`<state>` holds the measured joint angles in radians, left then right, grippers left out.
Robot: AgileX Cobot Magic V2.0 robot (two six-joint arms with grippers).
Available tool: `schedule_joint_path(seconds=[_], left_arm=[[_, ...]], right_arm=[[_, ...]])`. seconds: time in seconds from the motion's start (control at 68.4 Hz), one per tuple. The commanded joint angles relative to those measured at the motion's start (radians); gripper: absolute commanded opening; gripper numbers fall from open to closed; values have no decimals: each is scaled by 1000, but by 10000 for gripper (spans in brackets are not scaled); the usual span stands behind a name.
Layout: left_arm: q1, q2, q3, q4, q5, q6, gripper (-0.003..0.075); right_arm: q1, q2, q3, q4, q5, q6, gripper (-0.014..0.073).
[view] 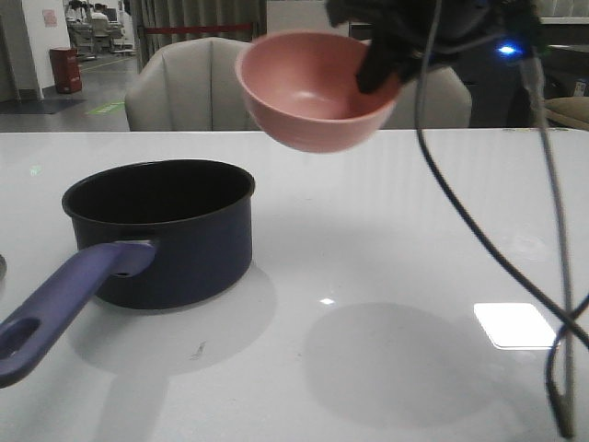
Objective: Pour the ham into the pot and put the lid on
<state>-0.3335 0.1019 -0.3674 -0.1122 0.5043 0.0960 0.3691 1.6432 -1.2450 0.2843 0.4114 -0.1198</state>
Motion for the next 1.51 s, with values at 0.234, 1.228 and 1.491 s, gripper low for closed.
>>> schedule_joint_path(seconds=[0.234,1.228,1.491], left_arm=[[-8,12,-26,-8,-80,-1,489],[-8,12,-26,-8,-80,-1,489],[-8,12,-26,-8,-78,-1,489]], right_arm=[[-191,65,-29,-4,210,2,134],[-124,-345,192,-68,-89,-50,430],[-89,-632,473,-68,-329,-50,430]])
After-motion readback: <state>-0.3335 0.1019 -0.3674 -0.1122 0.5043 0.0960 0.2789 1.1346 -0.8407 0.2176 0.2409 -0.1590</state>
